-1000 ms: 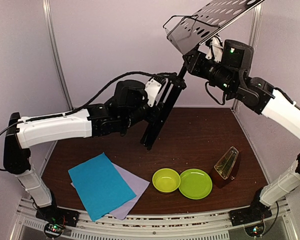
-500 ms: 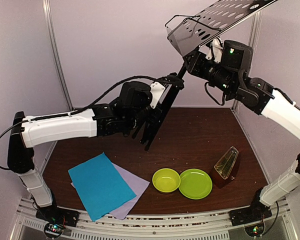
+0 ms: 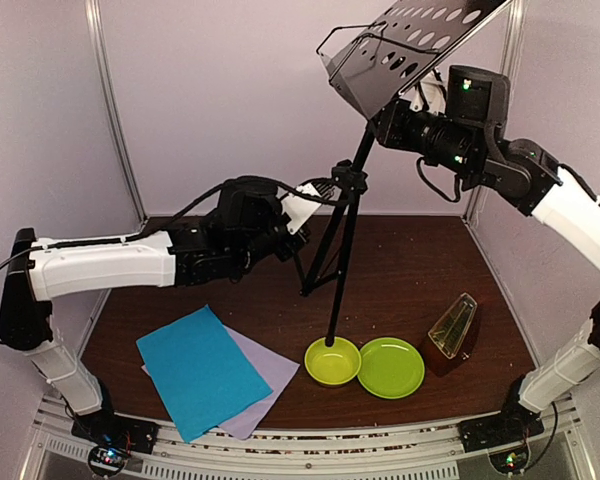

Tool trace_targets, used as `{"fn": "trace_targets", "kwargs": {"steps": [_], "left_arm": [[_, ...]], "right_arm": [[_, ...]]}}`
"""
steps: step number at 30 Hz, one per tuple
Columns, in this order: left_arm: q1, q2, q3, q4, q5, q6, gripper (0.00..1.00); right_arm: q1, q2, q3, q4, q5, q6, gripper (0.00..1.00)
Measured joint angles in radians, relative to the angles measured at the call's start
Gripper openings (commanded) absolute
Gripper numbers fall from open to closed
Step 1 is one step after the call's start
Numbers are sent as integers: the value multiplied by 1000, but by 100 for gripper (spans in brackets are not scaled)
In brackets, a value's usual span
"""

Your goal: Set up the instrument practice props

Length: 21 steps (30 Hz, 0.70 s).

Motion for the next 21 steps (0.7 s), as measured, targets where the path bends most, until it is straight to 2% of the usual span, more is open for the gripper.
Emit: {"fn": "trace_targets", "kwargs": {"steps": [9, 18, 19, 21], "left_arm": [[84, -45, -60, 17, 71, 80, 0], [100, -32, -51, 28, 39, -29, 1], [100, -30, -51, 31, 36, -49, 5], [100, -26, -51, 34, 32, -82, 19]], "right_arm": [[-1, 81, 121, -48, -56, -72, 0], [-4, 240, 338, -84, -131, -144, 0], [-6, 260, 364, -87, -147, -161, 0], [-10, 283, 393, -91, -177, -192, 0]]}}
